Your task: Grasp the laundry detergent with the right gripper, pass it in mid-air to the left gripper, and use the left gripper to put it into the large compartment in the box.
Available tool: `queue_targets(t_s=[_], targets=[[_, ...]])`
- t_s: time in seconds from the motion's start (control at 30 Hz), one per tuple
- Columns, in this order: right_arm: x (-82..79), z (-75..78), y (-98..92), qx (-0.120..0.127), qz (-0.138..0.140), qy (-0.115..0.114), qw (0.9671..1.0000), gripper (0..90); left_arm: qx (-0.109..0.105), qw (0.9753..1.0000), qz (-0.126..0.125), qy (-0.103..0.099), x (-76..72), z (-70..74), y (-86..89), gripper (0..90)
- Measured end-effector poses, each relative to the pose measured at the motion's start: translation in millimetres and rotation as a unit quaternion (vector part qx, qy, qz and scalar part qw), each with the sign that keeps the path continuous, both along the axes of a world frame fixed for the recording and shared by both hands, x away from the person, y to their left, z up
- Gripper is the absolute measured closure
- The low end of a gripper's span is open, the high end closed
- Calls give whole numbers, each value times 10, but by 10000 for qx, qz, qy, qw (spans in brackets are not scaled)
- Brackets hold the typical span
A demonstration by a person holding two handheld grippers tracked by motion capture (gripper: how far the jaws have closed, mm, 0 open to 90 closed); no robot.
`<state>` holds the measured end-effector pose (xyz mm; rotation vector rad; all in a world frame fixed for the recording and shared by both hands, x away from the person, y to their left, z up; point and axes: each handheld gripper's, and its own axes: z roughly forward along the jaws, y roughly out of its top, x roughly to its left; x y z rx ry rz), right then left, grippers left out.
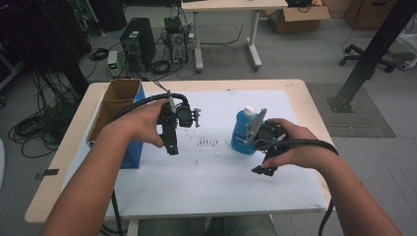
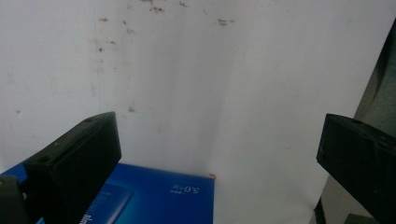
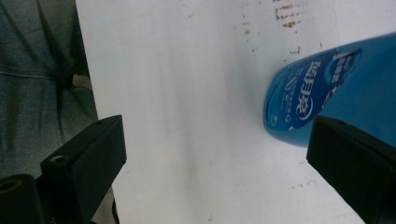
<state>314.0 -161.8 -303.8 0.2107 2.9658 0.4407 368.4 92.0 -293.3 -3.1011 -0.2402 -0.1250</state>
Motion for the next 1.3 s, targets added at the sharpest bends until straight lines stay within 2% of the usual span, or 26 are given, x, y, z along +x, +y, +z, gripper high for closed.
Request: queue_targets(t_s=[0.17, 0.43, 0.63, 0.73, 1.0, 1.3], targets=[[-31, -22, -94, 68, -89, -7, 9999, 51, 75, 9999, -48, 55, -61, -6, -15, 2], [-36, -101, -292, 211, -327, 3, 9992, 51, 63, 9999, -133, 75, -150, 2, -29, 2], [2, -161, -438, 277, -547, 3, 9981, 51, 92, 9998, -165, 118, -215, -15, -9, 2], [69, -225, -527, 325, -724, -11, 9968, 51, 34, 9997, -185, 135, -250, -15, 19, 2], [165, -318, -632, 390, -972, -102, 9944, 50, 70, 9995, -276, 127, -315, -8, 11, 2], [217, -386, -692, 519, -1072, -159, 9928, 51, 76, 9993, -333, 123, -372, 18, -4, 2]])
